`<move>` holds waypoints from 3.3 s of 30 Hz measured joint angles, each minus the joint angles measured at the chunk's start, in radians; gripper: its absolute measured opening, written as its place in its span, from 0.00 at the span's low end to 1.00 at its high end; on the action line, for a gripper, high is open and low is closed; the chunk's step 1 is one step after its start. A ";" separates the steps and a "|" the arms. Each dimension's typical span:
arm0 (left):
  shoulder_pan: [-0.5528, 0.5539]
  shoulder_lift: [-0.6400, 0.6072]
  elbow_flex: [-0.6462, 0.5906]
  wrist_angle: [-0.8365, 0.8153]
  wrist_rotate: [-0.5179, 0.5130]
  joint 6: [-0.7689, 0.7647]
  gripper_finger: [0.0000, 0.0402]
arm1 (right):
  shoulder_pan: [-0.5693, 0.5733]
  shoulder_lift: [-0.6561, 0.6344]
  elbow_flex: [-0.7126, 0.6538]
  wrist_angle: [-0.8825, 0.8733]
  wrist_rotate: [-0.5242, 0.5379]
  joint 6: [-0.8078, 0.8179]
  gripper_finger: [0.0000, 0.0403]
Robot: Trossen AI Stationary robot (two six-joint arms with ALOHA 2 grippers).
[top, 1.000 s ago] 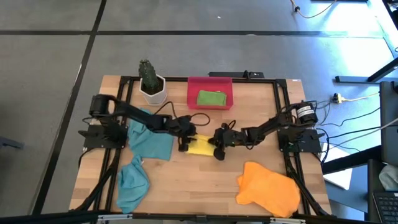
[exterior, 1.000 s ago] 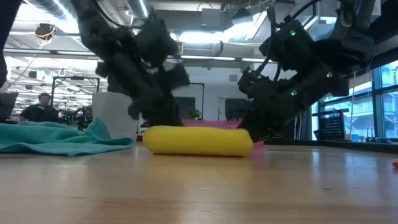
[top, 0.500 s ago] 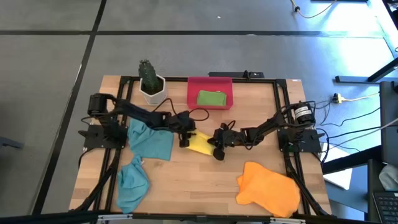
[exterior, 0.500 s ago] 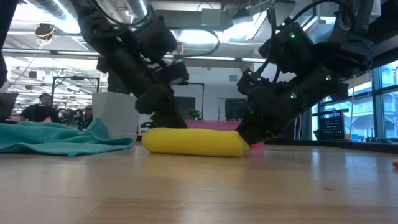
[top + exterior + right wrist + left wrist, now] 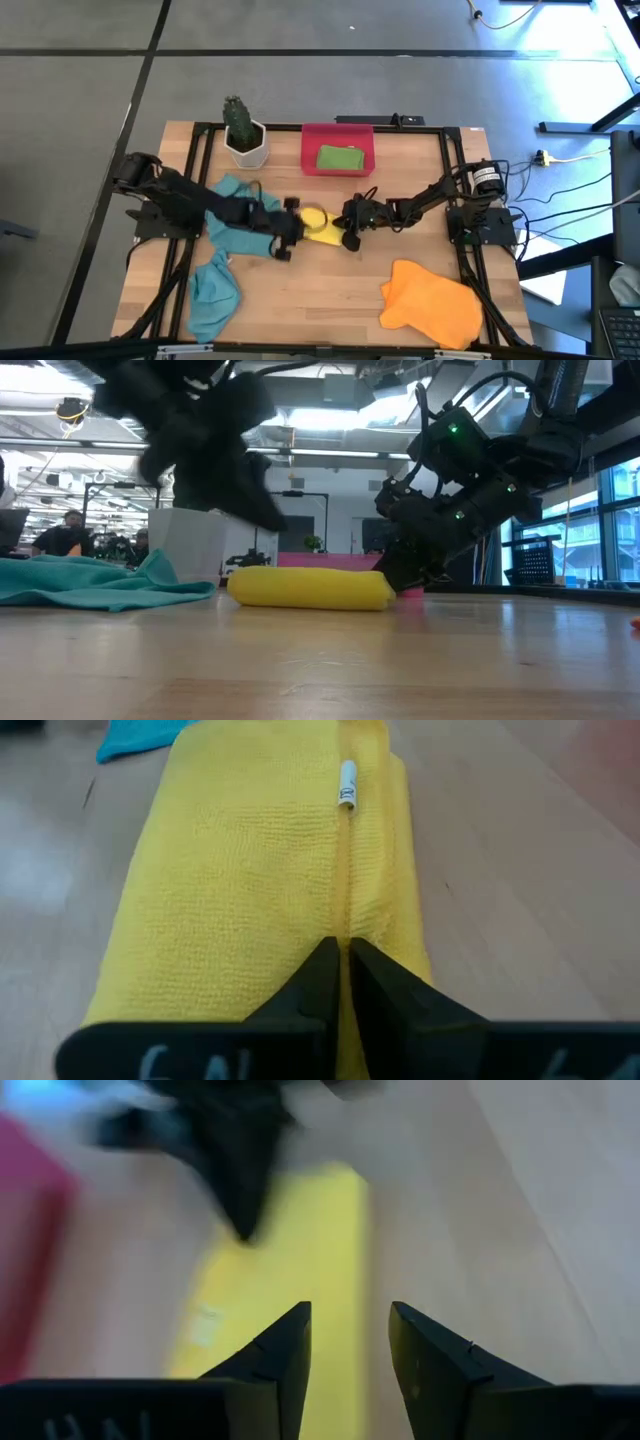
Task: Fold microfiber towels
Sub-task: Put the yellow microfiber towel into the red bin
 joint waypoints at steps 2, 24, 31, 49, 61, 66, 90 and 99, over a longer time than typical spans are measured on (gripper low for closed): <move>-0.043 0.022 -0.002 -0.036 -0.029 0.012 0.31 | 0.000 0.000 0.000 0.002 0.000 0.000 0.08; -0.091 0.163 0.035 -0.037 -0.215 0.081 0.69 | -0.001 0.001 -0.001 0.004 -0.001 0.000 0.08; -0.064 0.262 0.069 -0.023 -0.293 0.128 0.71 | -0.001 0.001 -0.001 0.005 -0.001 0.000 0.08; -0.091 0.304 0.072 -0.019 -0.445 0.328 0.18 | -0.001 0.001 -0.001 0.009 -0.001 -0.002 0.08; -0.091 0.295 0.069 -0.008 -0.437 0.279 0.01 | 0.006 -0.113 -0.003 0.010 0.011 -0.161 0.08; -0.091 0.278 0.065 -0.013 -0.423 0.270 0.00 | 0.053 -0.165 -0.003 0.016 0.010 -0.263 0.08; -0.035 0.262 0.108 -0.034 -0.275 0.091 0.00 | 0.298 0.065 0.251 -0.291 0.439 -0.422 0.78; -0.043 0.261 0.183 -0.170 -0.274 0.070 0.00 | 0.299 0.105 0.374 -0.590 0.576 -0.341 0.67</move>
